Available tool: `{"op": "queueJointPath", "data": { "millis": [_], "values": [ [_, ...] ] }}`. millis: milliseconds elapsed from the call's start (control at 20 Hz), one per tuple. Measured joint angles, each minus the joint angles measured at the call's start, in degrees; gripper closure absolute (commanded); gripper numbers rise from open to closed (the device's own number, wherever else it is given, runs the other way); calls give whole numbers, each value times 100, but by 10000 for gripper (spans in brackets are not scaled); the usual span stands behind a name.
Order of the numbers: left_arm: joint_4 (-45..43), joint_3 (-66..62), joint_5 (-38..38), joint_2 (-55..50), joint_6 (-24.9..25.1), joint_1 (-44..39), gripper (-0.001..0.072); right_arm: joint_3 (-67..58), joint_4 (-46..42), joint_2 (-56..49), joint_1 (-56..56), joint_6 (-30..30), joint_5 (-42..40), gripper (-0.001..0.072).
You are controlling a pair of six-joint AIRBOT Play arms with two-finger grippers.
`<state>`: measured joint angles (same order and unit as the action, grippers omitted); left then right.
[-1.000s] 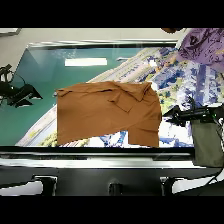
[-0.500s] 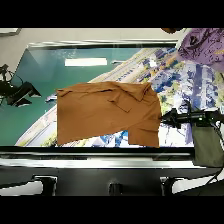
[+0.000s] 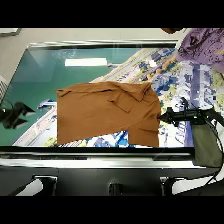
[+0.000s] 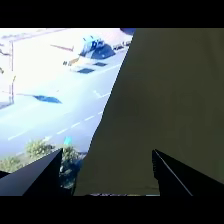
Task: Fold the clothes and pants, and hang the long-sleeved shirts on hangers.
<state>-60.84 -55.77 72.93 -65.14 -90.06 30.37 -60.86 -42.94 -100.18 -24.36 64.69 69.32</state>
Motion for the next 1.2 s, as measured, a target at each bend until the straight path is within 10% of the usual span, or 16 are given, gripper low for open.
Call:
{"op": "queueJointPath", "data": {
  "millis": [450, 1200],
  "values": [
    [1283, 2704, -968, 577, 1054, 361, 72, 11, -284, 238, 52, 184, -48, 687],
    [1690, 3132, -1126, -98, 1246, -376, 115, 11, -269, 706, 55, 422, 271, 687]
  ]
}}
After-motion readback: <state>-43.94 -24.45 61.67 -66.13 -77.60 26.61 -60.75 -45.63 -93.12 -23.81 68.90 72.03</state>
